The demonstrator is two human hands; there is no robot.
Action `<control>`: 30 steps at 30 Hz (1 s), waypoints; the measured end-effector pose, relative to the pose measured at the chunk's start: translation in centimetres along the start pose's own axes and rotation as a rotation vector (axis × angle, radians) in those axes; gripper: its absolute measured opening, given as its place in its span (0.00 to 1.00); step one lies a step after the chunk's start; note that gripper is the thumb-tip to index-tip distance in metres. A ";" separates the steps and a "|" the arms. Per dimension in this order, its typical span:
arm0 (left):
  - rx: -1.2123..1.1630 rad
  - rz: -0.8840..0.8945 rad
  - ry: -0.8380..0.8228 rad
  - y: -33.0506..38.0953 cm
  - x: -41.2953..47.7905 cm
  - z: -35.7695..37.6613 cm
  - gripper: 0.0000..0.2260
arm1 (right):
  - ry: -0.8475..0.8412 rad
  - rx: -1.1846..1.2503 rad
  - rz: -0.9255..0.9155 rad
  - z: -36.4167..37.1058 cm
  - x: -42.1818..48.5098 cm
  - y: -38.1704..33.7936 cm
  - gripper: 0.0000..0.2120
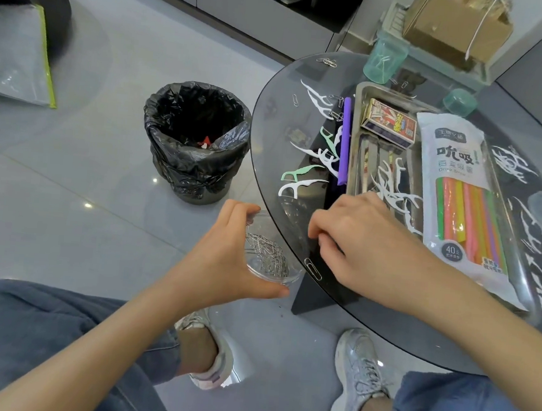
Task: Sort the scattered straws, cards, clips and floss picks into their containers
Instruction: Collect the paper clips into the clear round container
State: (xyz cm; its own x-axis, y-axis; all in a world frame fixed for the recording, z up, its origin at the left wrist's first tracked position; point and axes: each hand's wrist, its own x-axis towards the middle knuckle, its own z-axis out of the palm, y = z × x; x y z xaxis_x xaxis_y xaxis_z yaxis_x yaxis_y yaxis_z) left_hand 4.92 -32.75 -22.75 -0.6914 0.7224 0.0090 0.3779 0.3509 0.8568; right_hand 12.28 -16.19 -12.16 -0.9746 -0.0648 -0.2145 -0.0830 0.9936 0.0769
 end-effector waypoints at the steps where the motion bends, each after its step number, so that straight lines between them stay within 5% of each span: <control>1: -0.002 0.000 -0.010 0.0 0.0 0.1 0.49 | -0.018 -0.039 -0.006 0.1 -0.3 -0.1 0.10; 10: -0.057 0.033 -0.118 0.4 -0.8 1.4 0.44 | -0.088 -0.046 -0.083 1.7 -1.7 -1.8 0.06; 15: -0.053 0.040 -0.086 0.2 -0.7 1.0 0.45 | 0.044 0.260 -0.125 1.7 -1.1 -1.4 0.06; 30: 0.024 -0.081 0.046 -0.6 0.8 -9.0 0.50 | 0.241 0.234 0.065 -2.7 4.2 6.1 0.08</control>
State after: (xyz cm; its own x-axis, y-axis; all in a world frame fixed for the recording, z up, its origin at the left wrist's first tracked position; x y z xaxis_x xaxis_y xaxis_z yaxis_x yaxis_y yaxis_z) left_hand -1.39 -37.73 -18.60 -0.7476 0.6632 -0.0357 0.3338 0.4216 0.8431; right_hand 7.13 -10.62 -10.01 -0.9997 0.0066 0.0214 0.0034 0.9888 -0.1491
